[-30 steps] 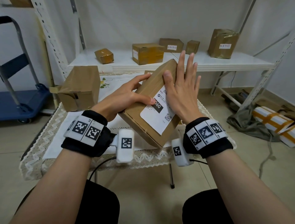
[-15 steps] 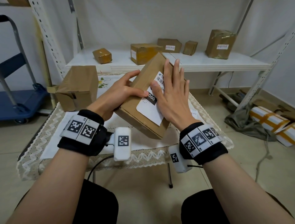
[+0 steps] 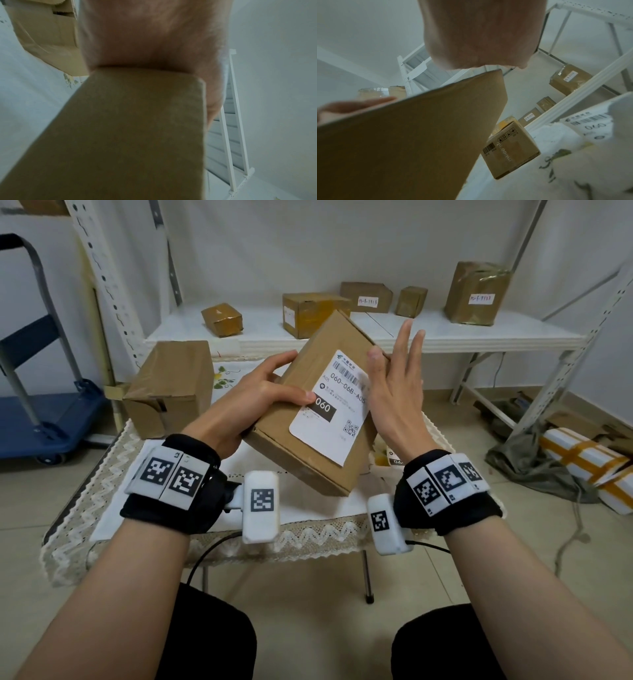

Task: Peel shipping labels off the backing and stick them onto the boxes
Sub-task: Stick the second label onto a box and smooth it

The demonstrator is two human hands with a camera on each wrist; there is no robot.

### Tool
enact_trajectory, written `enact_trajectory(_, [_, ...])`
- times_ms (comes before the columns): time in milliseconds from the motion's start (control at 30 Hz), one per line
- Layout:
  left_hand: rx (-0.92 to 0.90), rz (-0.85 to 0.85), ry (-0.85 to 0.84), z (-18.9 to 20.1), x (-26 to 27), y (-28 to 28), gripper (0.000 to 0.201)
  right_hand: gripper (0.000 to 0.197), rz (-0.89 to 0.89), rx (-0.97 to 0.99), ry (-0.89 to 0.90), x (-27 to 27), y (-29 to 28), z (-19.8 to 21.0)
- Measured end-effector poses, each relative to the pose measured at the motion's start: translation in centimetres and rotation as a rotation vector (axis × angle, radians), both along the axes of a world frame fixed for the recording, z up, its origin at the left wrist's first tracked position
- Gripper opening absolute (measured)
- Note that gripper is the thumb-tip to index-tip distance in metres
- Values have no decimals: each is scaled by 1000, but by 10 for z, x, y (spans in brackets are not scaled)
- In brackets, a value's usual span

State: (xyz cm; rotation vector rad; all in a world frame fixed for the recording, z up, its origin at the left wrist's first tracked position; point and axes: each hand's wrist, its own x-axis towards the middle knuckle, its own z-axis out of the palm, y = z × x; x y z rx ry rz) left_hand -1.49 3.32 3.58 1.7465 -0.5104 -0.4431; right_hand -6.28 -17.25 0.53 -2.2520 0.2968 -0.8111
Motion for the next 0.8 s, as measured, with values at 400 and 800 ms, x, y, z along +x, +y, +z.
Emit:
enact_trajectory(400, [-44,-3,-10,5,-2,4,89,74,-8,-232,79,-8,11,-5])
enact_trajectory(800, [-233,44,51,4,0,7,85,94,223,613,-25,-9,9,6])
